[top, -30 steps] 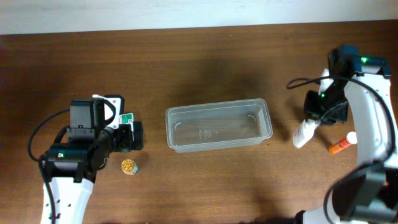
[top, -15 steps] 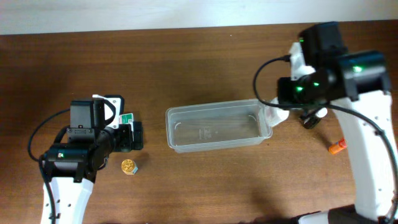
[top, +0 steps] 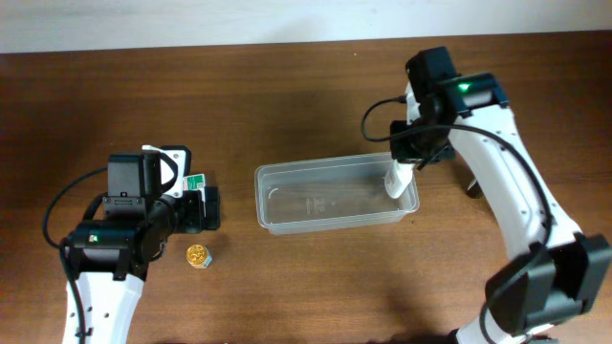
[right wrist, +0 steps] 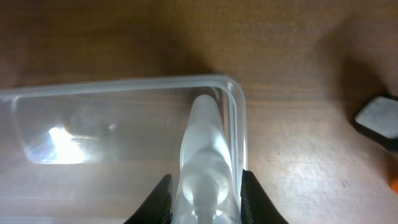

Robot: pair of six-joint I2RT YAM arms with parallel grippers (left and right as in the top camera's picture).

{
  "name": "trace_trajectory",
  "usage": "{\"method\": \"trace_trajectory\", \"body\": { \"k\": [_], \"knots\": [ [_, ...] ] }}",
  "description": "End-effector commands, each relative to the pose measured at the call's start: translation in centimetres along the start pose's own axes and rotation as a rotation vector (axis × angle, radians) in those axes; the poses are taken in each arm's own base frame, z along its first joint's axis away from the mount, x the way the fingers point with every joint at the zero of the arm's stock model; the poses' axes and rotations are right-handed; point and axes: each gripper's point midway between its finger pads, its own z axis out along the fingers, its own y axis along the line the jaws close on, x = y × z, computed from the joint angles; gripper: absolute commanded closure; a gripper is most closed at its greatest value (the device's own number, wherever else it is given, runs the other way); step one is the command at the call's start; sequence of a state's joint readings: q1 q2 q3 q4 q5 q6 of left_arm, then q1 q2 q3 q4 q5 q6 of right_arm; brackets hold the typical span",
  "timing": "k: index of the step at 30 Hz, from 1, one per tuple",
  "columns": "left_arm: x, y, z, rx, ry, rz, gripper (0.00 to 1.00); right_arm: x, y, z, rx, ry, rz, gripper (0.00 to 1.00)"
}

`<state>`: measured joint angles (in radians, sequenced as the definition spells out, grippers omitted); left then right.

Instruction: Pack container

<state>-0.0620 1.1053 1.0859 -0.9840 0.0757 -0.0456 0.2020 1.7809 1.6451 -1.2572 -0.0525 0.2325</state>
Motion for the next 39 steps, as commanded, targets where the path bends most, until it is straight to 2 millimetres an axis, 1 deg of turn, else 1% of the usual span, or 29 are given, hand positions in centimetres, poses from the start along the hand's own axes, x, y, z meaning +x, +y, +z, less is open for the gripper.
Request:
{"method": "trace_trajectory", "body": {
  "k": [1,4,6,7,12,14,16,17,18,19,21,22,24,25,27,28,30,31,34,36,39],
  "knots": [
    [-0.6,-0.1,-0.4,0.008,-0.016,0.005,0.01,-0.1,0.2,1.1,-0.002,-0.010,0.002,0.78],
    [-0.6,-0.1,-0.4,0.008,-0.016,0.005,0.01,-0.1,0.1,2.1,-0.003,-0.014,0.002,0.78],
    [-0.6,-0.1,-0.4,0.008,-0.016,0.005,0.01,0.1,0.1,2.5,-0.001,-0.008,0.002,0.62],
    [-0.6,-0.1,-0.4,0.008,-0.016,0.005,0.01,0.2,-0.1,2.7,0.003,-0.004,0.002,0.59],
    [-0.6,-0.1,-0.4,0.009,-0.016,0.005,0.01,0.4,-0.1,2.7,0.008,0.002,0.002,0.52],
    [-0.6,-0.1,-0.4,0.008,-0.016,0.005,0.01,0.4,-0.1,2.4,0.008,-0.001,-0.001,0.46],
    [-0.6,-0.1,-0.4,0.009,-0.016,0.005,0.01,0.2,-0.1,1.4,0.008,-0.022,-0.016,0.43],
    [-0.6,-0.1,-0.4,0.008,-0.016,0.005,0.01,-0.3,-0.5,-0.1,0.030,-0.058,-0.017,0.41],
    [-0.6,-0.1,-0.4,0.008,-0.016,0.005,0.01,-0.5,-0.7,-0.7,0.042,-0.074,-0.016,0.41],
    [-0.6,-0.1,-0.4,0.008,-0.016,0.005,0.01,-1.1,-1.3,-2.3,0.072,-0.113,-0.003,0.40],
    [-0.6,-0.1,-0.4,0.008,-0.016,0.005,0.01,-1.8,-2.8,-5.0,0.129,-0.176,0.052,0.34],
    [-0.6,-0.1,-0.4,0.008,-0.016,0.005,0.01,-2.2,-3.9,-6.6,0.151,-0.209,0.091,0.28],
    [-0.6,-0.1,-0.4,0.008,-0.016,0.005,0.01,-2.7,-5.5,-8.8,0.160,-0.251,0.151,0.20],
    [-0.6,-0.1,-0.4,0.008,-0.016,0.005,0.01,-2.9,-6.5,-9.5,0.161,-0.265,0.187,0.20],
    [-0.6,-0.1,-0.4,0.008,-0.016,0.005,0.00,-2.9,-8.9,-10.2,0.171,-0.272,0.281,0.13],
    [-0.6,-0.1,-0.4,0.008,-0.016,0.005,0.01,-2.8,-10.1,-10.1,0.170,-0.264,0.320,0.11],
    [-0.6,-0.1,-0.4,0.008,-0.016,0.005,0.01,-2.5,-11.8,-9.4,0.153,-0.232,0.376,0.11],
    [-0.6,-0.1,-0.4,0.008,-0.016,0.005,0.01,-2.3,-12.7,-8.8,0.145,-0.207,0.402,0.11],
    [-0.6,-0.1,-0.4,0.009,-0.016,0.005,0.00,-1.1,-15.3,-6.0,0.138,-0.114,0.485,0.11],
    [-0.6,-0.1,-0.4,0.009,-0.016,0.005,0.01,-0.2,-16.6,-4.2,0.149,-0.053,0.520,0.10],
    [-0.6,-0.1,-0.4,0.009,-0.016,0.005,0.00,1.0,-17.9,-1.3,0.160,0.033,0.553,0.10]
  ]
}}
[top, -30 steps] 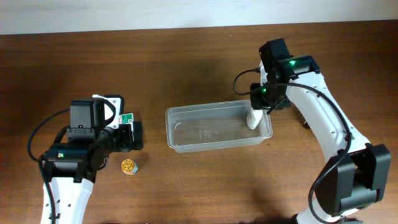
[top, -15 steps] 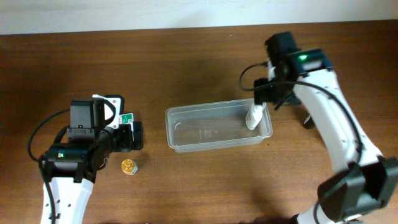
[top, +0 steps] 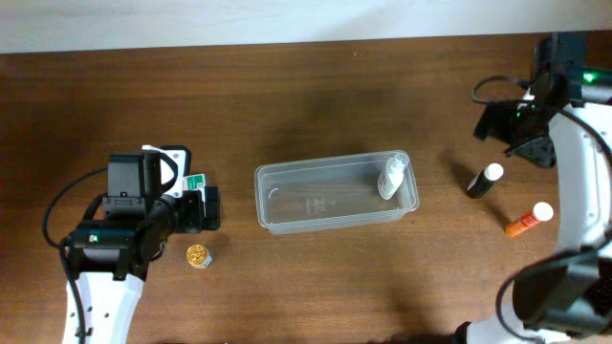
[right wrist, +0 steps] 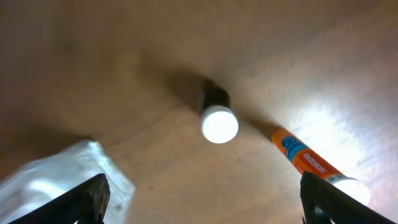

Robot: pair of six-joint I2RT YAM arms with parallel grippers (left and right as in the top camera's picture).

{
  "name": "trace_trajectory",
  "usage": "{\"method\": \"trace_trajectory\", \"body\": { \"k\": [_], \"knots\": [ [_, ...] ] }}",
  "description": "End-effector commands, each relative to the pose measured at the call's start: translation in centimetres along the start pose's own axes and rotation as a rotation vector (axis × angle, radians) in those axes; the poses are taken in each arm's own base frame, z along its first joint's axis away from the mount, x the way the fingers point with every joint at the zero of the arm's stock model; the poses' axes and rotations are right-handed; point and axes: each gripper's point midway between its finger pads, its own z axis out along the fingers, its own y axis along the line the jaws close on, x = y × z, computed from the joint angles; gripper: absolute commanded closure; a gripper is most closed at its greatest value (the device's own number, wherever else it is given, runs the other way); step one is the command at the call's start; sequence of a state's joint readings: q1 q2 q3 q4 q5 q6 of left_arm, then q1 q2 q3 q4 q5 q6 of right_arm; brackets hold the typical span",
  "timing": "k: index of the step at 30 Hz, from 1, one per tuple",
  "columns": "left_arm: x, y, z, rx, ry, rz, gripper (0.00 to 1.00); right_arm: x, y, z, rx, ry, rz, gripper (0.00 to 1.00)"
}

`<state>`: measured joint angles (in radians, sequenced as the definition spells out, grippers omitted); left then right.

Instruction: Pack container

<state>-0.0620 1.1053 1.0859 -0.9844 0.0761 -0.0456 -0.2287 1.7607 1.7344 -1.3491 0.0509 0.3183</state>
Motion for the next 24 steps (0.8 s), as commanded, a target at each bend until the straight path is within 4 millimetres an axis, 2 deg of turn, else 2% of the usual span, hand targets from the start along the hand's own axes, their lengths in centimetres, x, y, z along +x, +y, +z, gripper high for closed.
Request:
{"method": "trace_trajectory", "body": {
  "k": [1,7,11,15,18,24],
  "knots": [
    [-0.6,-0.1,-0.4,0.008,-0.016,0.005,0.01,1.3,-1.2,4.3,0.026,0.129,0.042,0.10],
    [-0.6,-0.1,-0.4,0.008,-0.016,0.005,0.01,1.9,-1.8,9.2,0.060,0.235,0.046,0.10],
    [-0.6,-0.1,-0.4,0.008,-0.016,0.005,0.01,2.0,-1.7,10.7,0.067,0.262,0.039,0.13],
    [-0.6,-0.1,-0.4,0.008,-0.016,0.005,0.01,2.0,-1.7,11.4,0.070,0.271,0.039,0.43],
    [-0.6,-0.1,-0.4,0.008,-0.016,0.005,0.01,2.0,-1.7,11.4,0.070,0.271,0.038,0.60],
    [-0.6,-0.1,-0.4,0.008,-0.016,0.005,0.01,2.1,-1.7,11.3,0.070,0.274,0.034,0.74]
  ]
}}
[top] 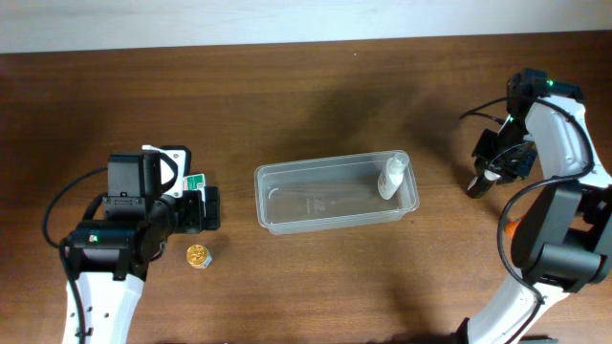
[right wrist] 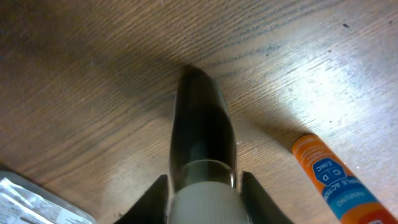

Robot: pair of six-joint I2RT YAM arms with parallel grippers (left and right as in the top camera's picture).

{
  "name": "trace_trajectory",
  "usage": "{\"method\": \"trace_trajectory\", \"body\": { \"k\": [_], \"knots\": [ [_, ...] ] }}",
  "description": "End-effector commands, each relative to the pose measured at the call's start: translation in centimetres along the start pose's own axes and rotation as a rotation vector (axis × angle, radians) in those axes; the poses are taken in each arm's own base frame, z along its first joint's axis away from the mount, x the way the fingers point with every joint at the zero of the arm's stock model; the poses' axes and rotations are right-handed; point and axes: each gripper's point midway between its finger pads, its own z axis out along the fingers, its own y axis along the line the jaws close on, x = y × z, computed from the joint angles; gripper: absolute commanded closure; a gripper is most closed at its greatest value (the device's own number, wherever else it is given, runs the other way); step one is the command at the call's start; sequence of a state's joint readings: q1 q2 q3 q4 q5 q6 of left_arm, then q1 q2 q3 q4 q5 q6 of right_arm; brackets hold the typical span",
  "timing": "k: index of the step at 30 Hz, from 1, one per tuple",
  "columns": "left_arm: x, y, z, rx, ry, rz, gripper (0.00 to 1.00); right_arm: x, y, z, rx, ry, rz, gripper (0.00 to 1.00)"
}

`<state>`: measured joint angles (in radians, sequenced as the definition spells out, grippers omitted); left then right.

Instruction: Pack container

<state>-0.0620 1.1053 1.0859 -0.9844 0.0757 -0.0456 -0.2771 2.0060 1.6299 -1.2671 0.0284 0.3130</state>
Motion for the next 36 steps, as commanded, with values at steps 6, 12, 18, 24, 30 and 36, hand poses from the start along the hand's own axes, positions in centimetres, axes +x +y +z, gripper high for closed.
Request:
{"method": "trace_trajectory", "body": {
  "k": [6,12,18,24,30,36],
  "knots": [
    [-0.6,-0.1,-0.4,0.008,-0.016,0.005,0.01,0.2,-0.2,-0.3,-0.003,0.007,-0.020,0.83],
    [-0.6,-0.1,-0.4,0.008,-0.016,0.005,0.01,1.0,0.4,-5.0,-0.063,-0.061,-0.078,0.84],
    [-0.6,-0.1,-0.4,0.008,-0.016,0.005,0.01,5.7,1.8,-12.8,-0.119,-0.204,-0.218,0.84],
    [-0.6,-0.1,-0.4,0.008,-0.017,0.005,0.00,12.9,5.3,-19.0,-0.227,-0.359,-0.420,0.83],
    [-0.6,-0.1,-0.4,0.008,-0.017,0.005,0.01,16.5,8.9,-19.5,-0.264,-0.366,-0.567,0.83],
    [-0.6,-0.1,-0.4,0.008,-0.016,0.005,0.01,16.9,11.2,-15.4,-0.205,-0.265,-0.626,0.83]
  ]
}}
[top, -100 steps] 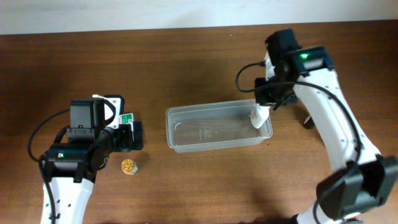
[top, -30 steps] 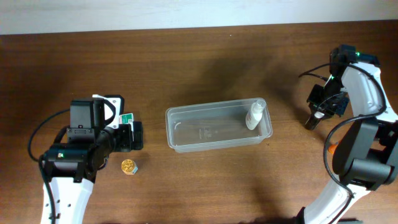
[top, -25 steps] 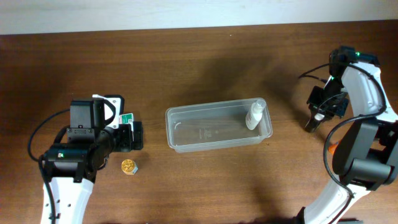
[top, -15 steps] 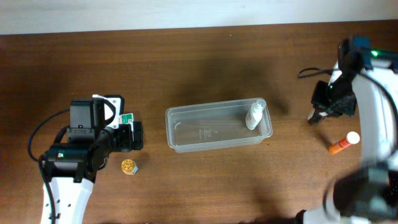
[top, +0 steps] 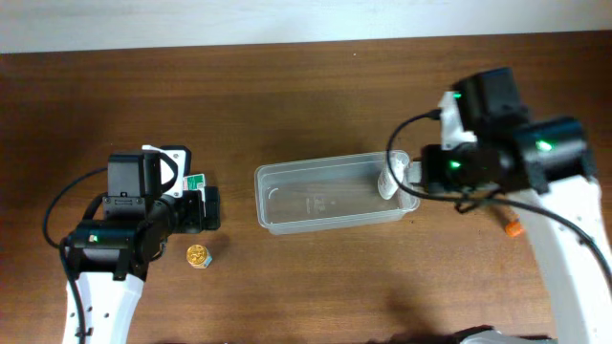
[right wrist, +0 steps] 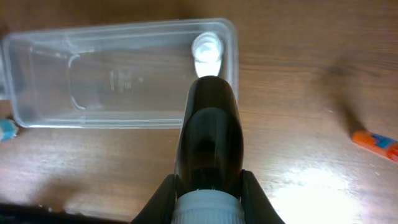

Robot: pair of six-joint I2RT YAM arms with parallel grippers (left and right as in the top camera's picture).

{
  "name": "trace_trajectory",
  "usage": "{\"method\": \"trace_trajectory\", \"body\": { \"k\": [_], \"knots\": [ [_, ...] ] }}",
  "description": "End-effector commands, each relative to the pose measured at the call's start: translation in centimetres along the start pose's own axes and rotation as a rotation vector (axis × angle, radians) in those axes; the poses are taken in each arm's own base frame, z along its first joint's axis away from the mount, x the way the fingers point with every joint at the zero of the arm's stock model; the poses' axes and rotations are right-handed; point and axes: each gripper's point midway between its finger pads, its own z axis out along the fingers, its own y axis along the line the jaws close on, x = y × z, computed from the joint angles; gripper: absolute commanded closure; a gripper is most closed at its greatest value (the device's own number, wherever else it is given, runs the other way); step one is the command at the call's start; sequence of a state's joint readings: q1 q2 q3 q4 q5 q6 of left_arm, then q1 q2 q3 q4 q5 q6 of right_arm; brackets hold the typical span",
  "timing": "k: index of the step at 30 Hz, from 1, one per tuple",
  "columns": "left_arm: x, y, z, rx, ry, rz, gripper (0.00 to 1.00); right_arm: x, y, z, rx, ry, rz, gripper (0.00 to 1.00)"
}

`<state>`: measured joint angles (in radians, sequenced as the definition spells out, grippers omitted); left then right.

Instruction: Pack container

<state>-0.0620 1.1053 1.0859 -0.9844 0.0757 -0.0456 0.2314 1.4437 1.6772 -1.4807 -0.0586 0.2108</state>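
The clear plastic container lies in the middle of the table. A white bottle leans in its right end. My right gripper is shut on a black bottle with a white cap, held in the air just off the container's right end; the arm hides this bottle in the overhead view. My left gripper rests at the left beside a green-and-white box; whether it grips the box is unclear.
An orange tube lies on the table to the right of the container. A small gold-topped object sits in front of the left gripper. The wall edge runs along the back of the table.
My right gripper was shut on the black bottle down on the table at the far right. It now holds that bottle in the air beside the container's right end. The left arm has not moved.
My right gripper first held the white bottle in the container's right end. Then it stood open over the black bottle and orange tube at the far right, the white bottle left in the container. It then gripped the black bottle, and now holds it by the container.
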Motion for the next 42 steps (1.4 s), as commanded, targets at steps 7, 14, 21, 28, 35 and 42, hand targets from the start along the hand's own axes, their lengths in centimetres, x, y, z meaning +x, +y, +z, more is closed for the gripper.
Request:
{"method": "trace_trajectory", "body": {
  "k": [7,14,21,28,35,42],
  "knots": [
    [-0.6,-0.1,-0.4,0.008,-0.016,0.005,0.00,1.8,-0.2,9.8,0.050,0.191,0.039,0.83],
    [-0.6,-0.1,-0.4,0.008,-0.017,0.005,0.01,3.4,-0.8,14.7,0.063,0.241,0.043,0.82],
    [-0.6,-0.1,-0.4,0.008,-0.017,0.005,0.01,3.4,-0.9,15.5,0.061,0.235,0.042,0.62],
    [-0.6,-0.1,-0.4,0.008,-0.017,0.005,0.01,1.8,-0.9,13.0,0.076,0.172,0.037,0.58],
    [-0.6,-0.1,-0.4,0.008,-0.017,0.005,0.01,-2.6,-4.5,2.6,0.175,-0.098,0.197,0.43],
    [-0.6,-0.1,-0.4,0.008,-0.017,0.005,0.01,-1.8,-14.0,-2.4,0.274,-0.201,0.500,0.24]
  ]
}}
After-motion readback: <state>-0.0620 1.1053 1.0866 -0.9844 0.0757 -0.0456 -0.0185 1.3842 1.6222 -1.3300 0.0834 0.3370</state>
